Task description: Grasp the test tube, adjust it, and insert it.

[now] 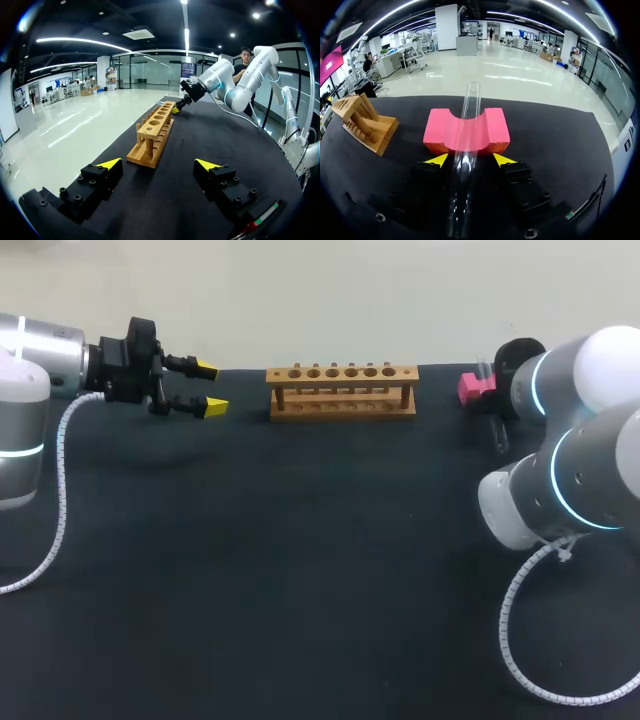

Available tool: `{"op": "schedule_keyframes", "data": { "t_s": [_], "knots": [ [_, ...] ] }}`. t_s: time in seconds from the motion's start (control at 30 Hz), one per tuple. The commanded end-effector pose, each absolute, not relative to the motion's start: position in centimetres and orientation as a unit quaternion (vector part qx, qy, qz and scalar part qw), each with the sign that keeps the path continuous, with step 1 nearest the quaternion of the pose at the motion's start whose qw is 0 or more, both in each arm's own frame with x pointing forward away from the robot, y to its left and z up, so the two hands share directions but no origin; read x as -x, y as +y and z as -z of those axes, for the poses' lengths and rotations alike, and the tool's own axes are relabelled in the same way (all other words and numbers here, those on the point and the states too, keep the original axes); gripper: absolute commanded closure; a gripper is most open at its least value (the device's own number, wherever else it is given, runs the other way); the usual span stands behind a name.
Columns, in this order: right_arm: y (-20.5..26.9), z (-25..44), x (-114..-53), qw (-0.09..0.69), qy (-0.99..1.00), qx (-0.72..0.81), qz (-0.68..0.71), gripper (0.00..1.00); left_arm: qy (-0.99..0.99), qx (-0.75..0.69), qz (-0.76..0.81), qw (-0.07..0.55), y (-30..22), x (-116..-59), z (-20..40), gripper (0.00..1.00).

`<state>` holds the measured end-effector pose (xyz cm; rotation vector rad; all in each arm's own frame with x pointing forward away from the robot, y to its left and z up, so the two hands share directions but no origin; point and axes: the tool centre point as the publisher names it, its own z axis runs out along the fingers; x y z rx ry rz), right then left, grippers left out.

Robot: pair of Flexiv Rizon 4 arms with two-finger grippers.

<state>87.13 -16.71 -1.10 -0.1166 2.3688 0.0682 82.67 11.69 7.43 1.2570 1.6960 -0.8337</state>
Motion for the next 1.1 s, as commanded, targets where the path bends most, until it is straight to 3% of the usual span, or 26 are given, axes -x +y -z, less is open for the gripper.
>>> {"op": "schedule_keyframes", "data": {
  "t_s": [0.03, 0.33, 0.4, 0.43, 1.1],
  "knots": [
    [-16.6, 1.3, -87.4, 0.372, 0.927, 0.045, -0.024, 0.53, 0.677, -0.502, 0.332, 0.425, 11.7, -82.6, -7.4, 0.00],
    [-16.7, 1.4, -87.3, 0.368, 0.929, 0.037, -0.019, 0.70, 0.677, -0.502, 0.332, 0.425, 11.7, -82.6, -7.4, 0.00],
    [-16.6, 1.3, -87.1, 0.368, 0.929, 0.035, -0.018, 0.95, 0.677, -0.502, 0.332, 0.425, 11.7, -82.6, -7.4, 0.00],
    [-16.6, 1.3, -87.1, 0.368, 0.929, 0.034, -0.018, 1.00, 0.677, -0.502, 0.332, 0.425, 11.7, -82.6, -7.4, 0.00],
    [-15.4, -2.2, -84.8, 0.377, 0.926, -0.004, -0.027, 1.00, 0.677, -0.502, 0.332, 0.425, 11.7, -82.6, -7.4, 0.00]
  ]
}}
